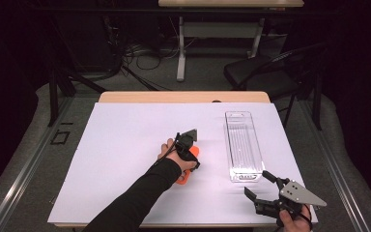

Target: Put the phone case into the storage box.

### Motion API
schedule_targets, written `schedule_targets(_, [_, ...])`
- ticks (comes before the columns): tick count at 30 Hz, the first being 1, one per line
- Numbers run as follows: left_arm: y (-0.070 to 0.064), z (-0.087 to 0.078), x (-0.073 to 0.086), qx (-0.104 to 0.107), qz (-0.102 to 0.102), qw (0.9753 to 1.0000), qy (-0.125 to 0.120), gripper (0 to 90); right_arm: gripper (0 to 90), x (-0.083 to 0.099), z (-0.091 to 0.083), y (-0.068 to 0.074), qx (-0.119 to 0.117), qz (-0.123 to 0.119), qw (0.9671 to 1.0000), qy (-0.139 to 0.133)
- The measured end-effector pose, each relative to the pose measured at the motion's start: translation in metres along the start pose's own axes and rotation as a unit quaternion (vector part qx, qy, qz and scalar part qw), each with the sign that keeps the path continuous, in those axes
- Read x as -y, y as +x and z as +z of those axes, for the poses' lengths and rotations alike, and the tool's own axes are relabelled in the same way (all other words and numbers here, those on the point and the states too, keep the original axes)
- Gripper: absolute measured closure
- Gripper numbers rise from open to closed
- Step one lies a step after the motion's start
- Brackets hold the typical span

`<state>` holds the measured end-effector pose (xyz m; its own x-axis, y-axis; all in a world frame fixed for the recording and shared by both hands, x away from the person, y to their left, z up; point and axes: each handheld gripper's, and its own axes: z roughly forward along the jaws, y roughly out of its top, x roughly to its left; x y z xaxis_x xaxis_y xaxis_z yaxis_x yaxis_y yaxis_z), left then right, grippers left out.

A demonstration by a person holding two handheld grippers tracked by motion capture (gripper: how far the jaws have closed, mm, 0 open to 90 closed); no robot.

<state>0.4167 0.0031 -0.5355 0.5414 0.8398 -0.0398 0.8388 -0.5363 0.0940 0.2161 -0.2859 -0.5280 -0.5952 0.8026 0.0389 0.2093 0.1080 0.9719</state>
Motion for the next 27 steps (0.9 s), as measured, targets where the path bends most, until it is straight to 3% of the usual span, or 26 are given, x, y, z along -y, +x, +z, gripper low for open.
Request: schedule_targets(27, [0.0021,-0.0011,0.0013,0.002,-0.015,0.9999,-0.007,12.1,13.8,0.0012,0.0008,0.0,-0.002,0.0,1.0,0.003])
